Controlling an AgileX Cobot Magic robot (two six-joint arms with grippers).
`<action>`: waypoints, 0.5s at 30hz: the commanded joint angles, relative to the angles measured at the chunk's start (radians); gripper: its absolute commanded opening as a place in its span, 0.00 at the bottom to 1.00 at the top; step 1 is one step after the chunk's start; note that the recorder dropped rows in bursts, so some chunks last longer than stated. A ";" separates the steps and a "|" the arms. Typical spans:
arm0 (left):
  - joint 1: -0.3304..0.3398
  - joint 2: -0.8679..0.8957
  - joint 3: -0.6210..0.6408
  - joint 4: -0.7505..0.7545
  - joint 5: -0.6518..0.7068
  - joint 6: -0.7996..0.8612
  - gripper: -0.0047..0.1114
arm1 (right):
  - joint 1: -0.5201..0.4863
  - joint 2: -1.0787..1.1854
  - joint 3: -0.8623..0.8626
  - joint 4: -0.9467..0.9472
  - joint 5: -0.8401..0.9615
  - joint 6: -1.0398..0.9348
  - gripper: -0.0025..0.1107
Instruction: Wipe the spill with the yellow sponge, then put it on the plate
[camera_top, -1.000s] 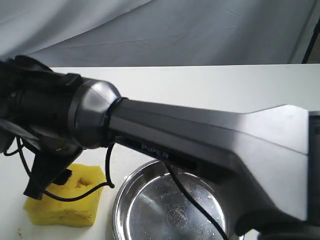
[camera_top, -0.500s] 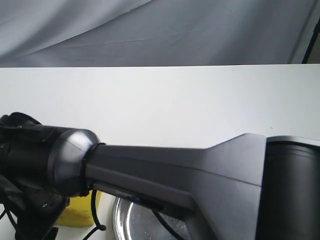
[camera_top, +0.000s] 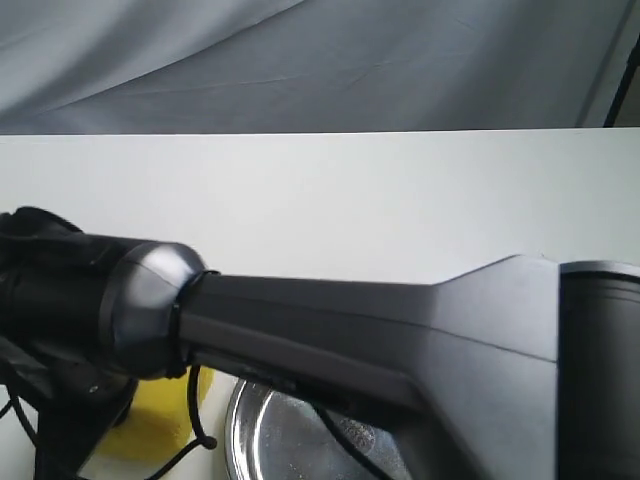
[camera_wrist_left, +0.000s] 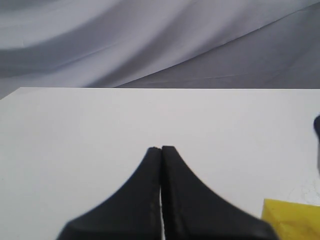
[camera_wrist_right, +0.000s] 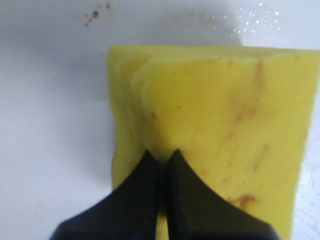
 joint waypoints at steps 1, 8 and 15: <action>0.002 -0.002 0.005 -0.001 -0.003 -0.003 0.04 | -0.001 -0.095 0.000 0.093 0.010 -0.049 0.02; 0.002 -0.002 0.005 -0.001 -0.003 -0.003 0.04 | -0.016 -0.207 0.000 0.346 0.051 -0.209 0.02; 0.002 -0.002 0.005 -0.001 -0.003 -0.003 0.04 | -0.156 -0.198 0.037 0.799 0.072 -0.417 0.02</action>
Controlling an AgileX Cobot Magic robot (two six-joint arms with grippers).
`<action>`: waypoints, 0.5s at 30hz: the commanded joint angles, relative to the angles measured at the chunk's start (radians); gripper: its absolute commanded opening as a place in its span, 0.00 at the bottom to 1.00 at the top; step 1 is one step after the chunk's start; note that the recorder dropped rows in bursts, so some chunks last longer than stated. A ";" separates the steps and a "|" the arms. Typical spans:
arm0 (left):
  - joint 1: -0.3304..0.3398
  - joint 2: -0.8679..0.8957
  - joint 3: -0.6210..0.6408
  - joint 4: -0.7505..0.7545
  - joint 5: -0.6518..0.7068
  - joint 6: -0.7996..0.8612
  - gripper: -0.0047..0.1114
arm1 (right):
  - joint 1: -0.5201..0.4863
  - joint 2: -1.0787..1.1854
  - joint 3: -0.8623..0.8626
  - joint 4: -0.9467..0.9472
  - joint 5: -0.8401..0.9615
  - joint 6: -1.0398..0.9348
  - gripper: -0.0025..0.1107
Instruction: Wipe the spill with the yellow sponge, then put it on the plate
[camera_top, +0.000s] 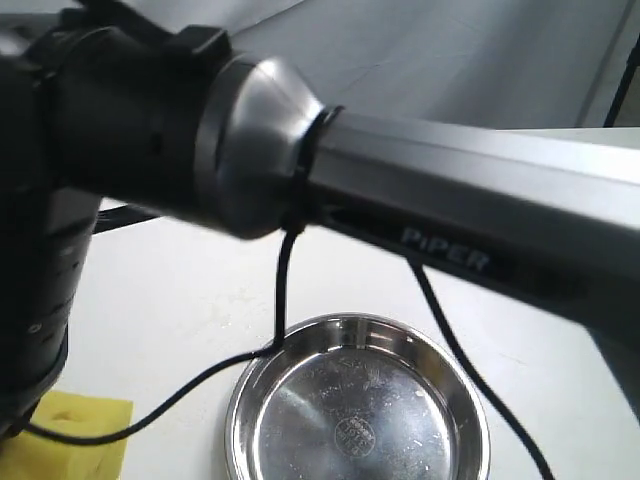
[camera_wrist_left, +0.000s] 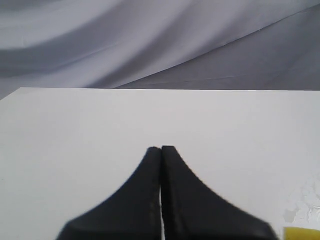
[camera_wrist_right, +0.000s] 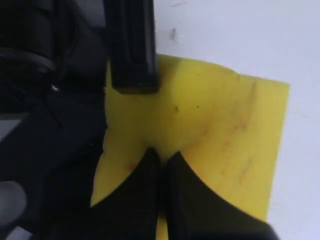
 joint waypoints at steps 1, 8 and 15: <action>0.002 -0.002 0.005 -0.001 -0.001 -0.003 0.04 | -0.107 0.016 0.047 0.273 -0.004 -0.162 0.02; 0.002 -0.002 0.005 -0.001 -0.001 -0.003 0.04 | -0.284 0.131 0.141 0.534 -0.004 -0.176 0.02; 0.002 -0.002 0.005 -0.001 -0.001 -0.003 0.04 | -0.374 0.293 0.150 0.557 -0.004 -0.066 0.02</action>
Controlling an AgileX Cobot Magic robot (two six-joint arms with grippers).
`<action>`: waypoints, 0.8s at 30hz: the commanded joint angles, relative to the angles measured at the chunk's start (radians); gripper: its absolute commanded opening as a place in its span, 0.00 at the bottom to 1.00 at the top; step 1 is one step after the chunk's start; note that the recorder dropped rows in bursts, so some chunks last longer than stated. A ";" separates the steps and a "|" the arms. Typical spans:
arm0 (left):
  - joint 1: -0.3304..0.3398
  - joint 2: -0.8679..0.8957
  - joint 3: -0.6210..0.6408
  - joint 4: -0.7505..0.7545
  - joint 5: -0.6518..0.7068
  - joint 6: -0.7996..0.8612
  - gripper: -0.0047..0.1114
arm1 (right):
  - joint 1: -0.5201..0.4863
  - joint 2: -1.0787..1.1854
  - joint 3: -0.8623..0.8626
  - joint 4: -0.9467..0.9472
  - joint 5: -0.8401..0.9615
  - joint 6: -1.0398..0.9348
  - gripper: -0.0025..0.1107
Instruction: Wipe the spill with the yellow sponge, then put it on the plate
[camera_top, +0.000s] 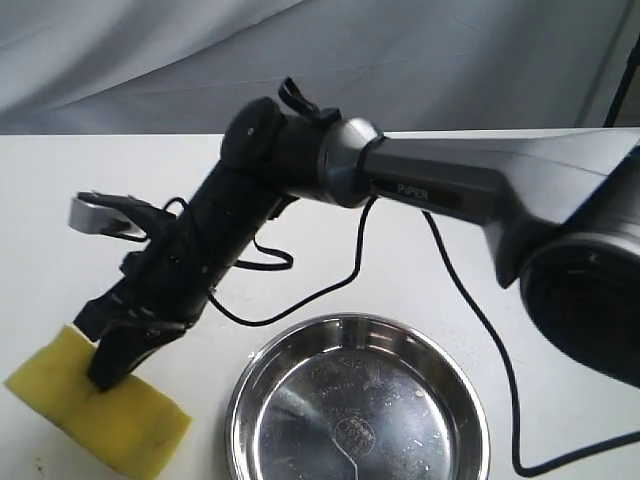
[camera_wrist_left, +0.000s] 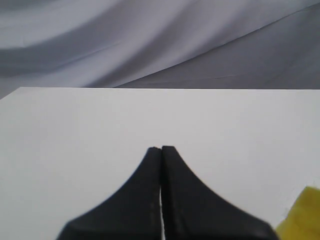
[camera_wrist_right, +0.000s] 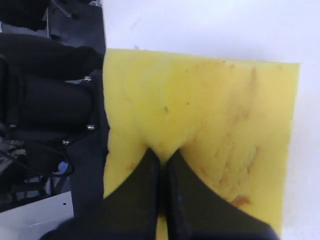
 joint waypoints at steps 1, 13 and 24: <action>0.002 -0.002 0.005 -0.001 -0.001 -0.001 0.04 | -0.045 0.076 0.003 0.023 -0.001 0.067 0.02; 0.002 -0.002 0.005 -0.001 -0.001 -0.001 0.04 | -0.137 0.106 -0.005 -0.234 -0.044 0.119 0.14; 0.002 -0.002 0.005 -0.001 -0.001 -0.001 0.04 | -0.154 0.068 -0.005 -0.289 -0.141 0.119 0.37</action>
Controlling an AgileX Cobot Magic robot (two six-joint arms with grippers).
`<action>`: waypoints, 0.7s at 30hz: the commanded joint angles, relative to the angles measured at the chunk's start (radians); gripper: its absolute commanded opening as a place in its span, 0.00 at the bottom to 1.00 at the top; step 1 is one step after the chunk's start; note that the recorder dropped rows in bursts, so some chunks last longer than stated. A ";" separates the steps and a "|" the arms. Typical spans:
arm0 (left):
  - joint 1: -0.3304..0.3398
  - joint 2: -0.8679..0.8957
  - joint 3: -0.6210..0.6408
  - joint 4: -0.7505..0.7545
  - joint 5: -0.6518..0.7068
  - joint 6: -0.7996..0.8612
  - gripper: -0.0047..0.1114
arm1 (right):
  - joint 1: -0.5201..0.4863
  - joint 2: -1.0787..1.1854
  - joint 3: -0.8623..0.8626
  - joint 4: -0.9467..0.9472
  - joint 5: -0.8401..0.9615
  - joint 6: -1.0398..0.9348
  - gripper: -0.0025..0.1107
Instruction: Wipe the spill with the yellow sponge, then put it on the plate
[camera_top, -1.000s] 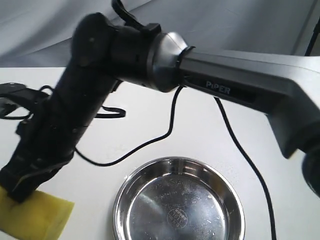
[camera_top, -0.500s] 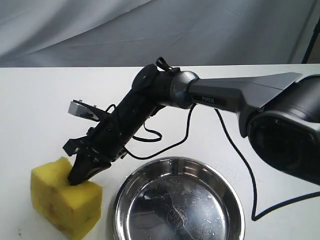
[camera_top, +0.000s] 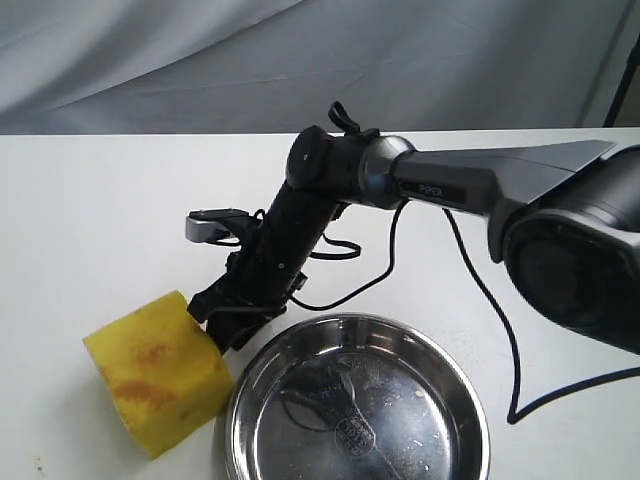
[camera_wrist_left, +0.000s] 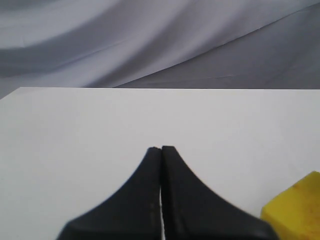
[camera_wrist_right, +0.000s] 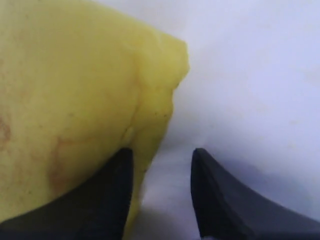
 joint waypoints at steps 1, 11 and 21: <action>0.002 -0.002 0.005 -0.001 -0.003 -0.001 0.04 | -0.022 -0.047 0.002 -0.027 -0.054 0.001 0.37; 0.002 -0.002 0.005 -0.001 -0.003 -0.001 0.04 | -0.010 -0.268 0.002 -0.154 -0.118 -0.058 0.37; 0.002 -0.002 0.005 -0.001 -0.003 -0.001 0.04 | 0.256 -0.321 0.055 -0.480 -0.100 -0.180 0.40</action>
